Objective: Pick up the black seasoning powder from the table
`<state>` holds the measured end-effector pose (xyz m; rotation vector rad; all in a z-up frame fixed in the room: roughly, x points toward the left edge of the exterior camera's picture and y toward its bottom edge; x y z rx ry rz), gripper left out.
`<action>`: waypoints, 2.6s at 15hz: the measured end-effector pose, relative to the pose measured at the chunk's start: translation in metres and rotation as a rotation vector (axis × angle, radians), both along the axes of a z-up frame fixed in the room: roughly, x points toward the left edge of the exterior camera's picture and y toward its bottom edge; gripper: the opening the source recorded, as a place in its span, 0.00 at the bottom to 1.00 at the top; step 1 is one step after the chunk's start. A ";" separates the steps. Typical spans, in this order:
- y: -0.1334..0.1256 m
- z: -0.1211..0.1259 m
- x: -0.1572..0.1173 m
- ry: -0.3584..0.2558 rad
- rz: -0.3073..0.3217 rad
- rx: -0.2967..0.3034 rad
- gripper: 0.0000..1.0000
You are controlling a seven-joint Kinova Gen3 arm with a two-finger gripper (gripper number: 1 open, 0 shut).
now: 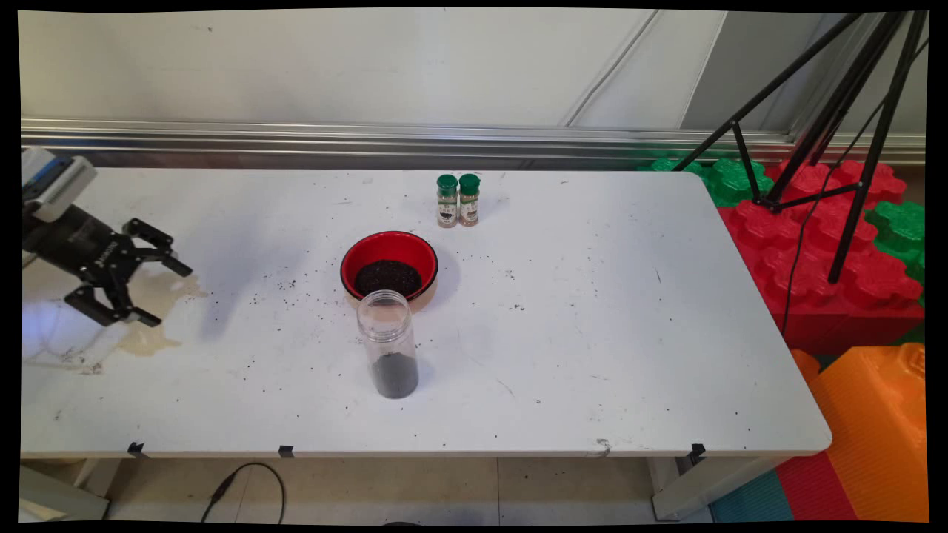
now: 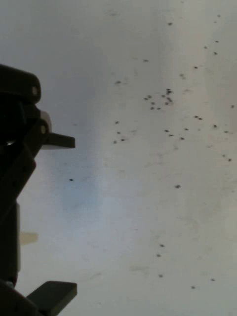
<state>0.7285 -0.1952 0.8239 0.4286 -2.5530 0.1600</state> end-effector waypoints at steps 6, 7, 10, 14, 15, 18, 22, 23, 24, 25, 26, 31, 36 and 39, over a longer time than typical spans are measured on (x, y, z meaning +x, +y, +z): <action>-0.012 -0.007 -0.037 0.056 -0.009 -0.006 1.00; -0.014 -0.008 -0.043 0.068 -0.015 -0.009 1.00; -0.019 -0.012 -0.062 0.107 -0.034 -0.020 1.00; -0.025 -0.015 -0.085 0.156 -0.057 -0.038 1.00; -0.027 -0.016 -0.091 0.171 -0.064 -0.044 1.00; -0.032 -0.019 -0.110 0.211 -0.084 -0.063 1.00; -0.039 -0.022 -0.136 0.265 -0.112 -0.090 1.00; -0.040 -0.023 -0.141 0.277 -0.118 -0.096 1.00; -0.042 -0.024 -0.147 0.290 -0.125 -0.103 1.00; -0.044 -0.025 -0.154 0.304 -0.132 -0.109 1.00; -0.045 -0.026 -0.159 0.315 -0.137 -0.114 1.00; -0.053 -0.033 -0.190 0.397 -0.158 -0.131 1.00; -0.057 -0.044 -0.212 0.452 -0.177 -0.142 1.00; -0.058 -0.049 -0.220 0.467 -0.184 -0.146 1.00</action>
